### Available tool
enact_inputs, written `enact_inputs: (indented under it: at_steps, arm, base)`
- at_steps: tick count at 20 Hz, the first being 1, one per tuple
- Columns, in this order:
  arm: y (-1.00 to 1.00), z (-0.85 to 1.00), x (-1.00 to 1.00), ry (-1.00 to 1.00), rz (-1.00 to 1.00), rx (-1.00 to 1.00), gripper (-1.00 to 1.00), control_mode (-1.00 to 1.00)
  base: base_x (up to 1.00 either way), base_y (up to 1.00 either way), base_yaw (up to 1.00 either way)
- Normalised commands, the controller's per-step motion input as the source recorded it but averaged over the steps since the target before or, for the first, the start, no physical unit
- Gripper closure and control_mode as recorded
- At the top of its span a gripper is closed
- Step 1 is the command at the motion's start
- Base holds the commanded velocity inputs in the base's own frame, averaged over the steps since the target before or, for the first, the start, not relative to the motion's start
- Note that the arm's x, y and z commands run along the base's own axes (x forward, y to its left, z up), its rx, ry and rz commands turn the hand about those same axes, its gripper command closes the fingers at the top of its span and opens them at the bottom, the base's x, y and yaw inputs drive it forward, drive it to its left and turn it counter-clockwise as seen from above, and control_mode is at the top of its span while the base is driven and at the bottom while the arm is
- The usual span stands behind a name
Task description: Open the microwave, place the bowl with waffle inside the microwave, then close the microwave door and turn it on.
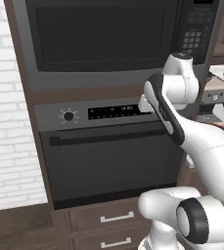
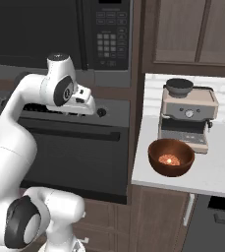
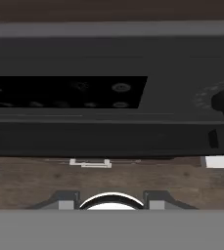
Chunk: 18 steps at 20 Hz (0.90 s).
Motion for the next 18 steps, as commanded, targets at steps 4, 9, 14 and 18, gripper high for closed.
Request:
enact_inputs:
  at_steps: [4,9,14,18]
  arm:
    - [0.00,-0.12,-0.29,0.00,0.00,0.00,-1.00,-1.00]
    - [-0.01,-0.48,-0.66,0.01,0.00,0.00,-1.00,-1.00]
    - [0.00,-0.55,-0.52,0.00,0.00,0.00,-1.00,-1.00]
    - [0.02,-0.47,-0.43,0.00,0.00,0.00,-1.00,-1.00]
  base:
    - [0.00,0.00,0.00]
    - [0.00,0.00,0.00]
    - [0.00,0.00,0.00]
    - [0.00,0.00,0.00]
